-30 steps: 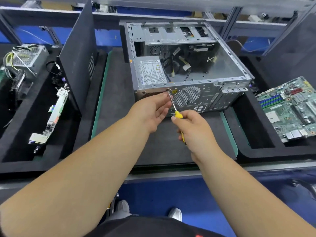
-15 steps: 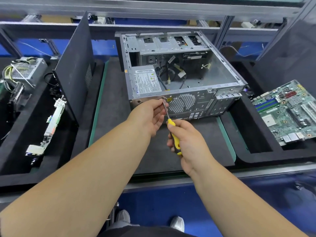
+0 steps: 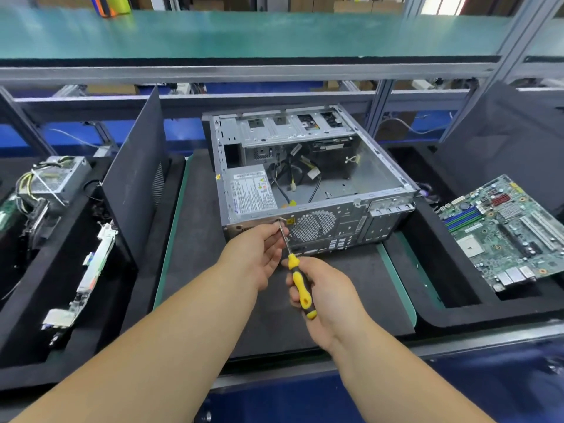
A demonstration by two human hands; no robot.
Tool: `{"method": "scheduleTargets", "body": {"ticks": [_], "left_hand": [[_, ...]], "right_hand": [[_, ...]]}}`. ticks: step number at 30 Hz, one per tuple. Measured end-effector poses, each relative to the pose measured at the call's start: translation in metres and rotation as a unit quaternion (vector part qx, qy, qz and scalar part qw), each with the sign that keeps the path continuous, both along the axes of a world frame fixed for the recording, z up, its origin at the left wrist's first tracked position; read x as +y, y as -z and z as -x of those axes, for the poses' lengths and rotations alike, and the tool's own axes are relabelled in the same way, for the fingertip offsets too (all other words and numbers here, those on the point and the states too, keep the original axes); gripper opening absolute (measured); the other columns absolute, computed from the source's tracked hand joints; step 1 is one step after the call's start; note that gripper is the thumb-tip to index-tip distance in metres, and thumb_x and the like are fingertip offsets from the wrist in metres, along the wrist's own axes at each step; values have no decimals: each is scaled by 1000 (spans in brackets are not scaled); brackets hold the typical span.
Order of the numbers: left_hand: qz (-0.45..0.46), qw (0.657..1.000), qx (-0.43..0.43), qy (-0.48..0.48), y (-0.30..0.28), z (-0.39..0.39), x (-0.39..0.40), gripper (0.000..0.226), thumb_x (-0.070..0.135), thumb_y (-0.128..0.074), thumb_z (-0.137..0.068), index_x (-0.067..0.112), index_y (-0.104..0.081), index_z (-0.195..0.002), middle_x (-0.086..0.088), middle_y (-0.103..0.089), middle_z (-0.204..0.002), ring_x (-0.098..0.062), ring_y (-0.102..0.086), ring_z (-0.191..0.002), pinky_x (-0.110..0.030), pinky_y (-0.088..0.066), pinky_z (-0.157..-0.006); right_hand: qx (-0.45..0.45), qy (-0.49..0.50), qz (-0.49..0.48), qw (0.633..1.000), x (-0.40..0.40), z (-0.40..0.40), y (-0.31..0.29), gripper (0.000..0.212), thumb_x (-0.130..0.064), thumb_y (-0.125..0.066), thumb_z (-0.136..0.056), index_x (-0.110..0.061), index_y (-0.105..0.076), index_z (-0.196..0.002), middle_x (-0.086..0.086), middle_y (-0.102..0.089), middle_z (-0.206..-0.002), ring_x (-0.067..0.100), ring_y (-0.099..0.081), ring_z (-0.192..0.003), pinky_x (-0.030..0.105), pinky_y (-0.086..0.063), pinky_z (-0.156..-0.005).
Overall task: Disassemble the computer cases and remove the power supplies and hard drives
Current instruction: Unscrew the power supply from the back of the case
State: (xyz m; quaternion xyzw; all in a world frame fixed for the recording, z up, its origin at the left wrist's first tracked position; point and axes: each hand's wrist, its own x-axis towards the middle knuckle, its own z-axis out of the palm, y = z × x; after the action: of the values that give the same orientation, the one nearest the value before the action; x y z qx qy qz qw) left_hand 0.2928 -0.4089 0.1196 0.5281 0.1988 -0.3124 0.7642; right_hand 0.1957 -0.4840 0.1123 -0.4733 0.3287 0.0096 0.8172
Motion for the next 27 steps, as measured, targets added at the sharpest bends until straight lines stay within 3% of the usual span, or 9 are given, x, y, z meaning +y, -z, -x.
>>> {"method": "scheduleTargets", "body": {"ticks": [6,11,15,19,22,24,27], "left_hand": [[1,1000,-2,9,-1,-1,1,13,16,-63,-93,15,-71,-83,7,-72,-66,0,-64,-54,-11,-47,-49],[2,1000,-11,17,0,-1,3,8,15,-65,-92,14,-72,-88,5,-73,-70,-2,-66,-58,-13,-48,-51],[-27,998,-35,38,1,1,3,3,19,-69,-89,16,-70,-89,7,-73,-70,-2,-66,-57,-15,-48,-55],[-50,995,-81,33,4,0,1,8,12,-71,-88,12,-69,-80,5,-69,-61,-2,-61,-49,-13,-45,-45],[-51,993,-104,25,5,-1,1,10,9,-72,-87,11,-70,-77,2,-69,-62,-2,-59,-47,-12,-42,-43],[-48,993,-107,17,7,0,1,9,8,-72,-86,10,-71,-78,2,-69,-61,-2,-60,-47,-11,-43,-44],[-41,993,-109,14,7,0,1,7,7,-71,-87,9,-72,-80,2,-70,-63,-1,-60,-48,-12,-44,-45]], "right_hand": [[10,-14,83,996,2,-1,8,8,-14,-62,-96,-18,-68,-95,-6,-59,-60,11,-50,-55,25,-38,-51],[29,-7,135,990,2,-3,10,11,-13,-71,-88,-23,-68,-90,-5,-62,-77,15,-53,-71,31,-41,-64],[37,-4,168,985,1,-7,8,17,-9,-73,-85,-21,-66,-94,-1,-60,-79,16,-53,-73,30,-38,-60],[38,-15,143,989,3,-11,6,18,-5,-74,-83,-15,-66,-97,5,-62,-85,21,-56,-83,34,-40,-72],[64,-53,97,992,1,-9,3,8,-21,-71,-89,-15,-70,-94,3,-63,-78,19,-52,-75,34,-38,-69],[62,-72,46,994,-3,-5,2,24,-30,-59,-97,-11,-73,-92,2,-63,-69,14,-48,-62,29,-36,-61],[36,-85,-15,996,-9,2,1,42,-30,-42,-105,-3,-73,-98,5,-66,-69,11,-53,-55,24,-41,-56]]}}
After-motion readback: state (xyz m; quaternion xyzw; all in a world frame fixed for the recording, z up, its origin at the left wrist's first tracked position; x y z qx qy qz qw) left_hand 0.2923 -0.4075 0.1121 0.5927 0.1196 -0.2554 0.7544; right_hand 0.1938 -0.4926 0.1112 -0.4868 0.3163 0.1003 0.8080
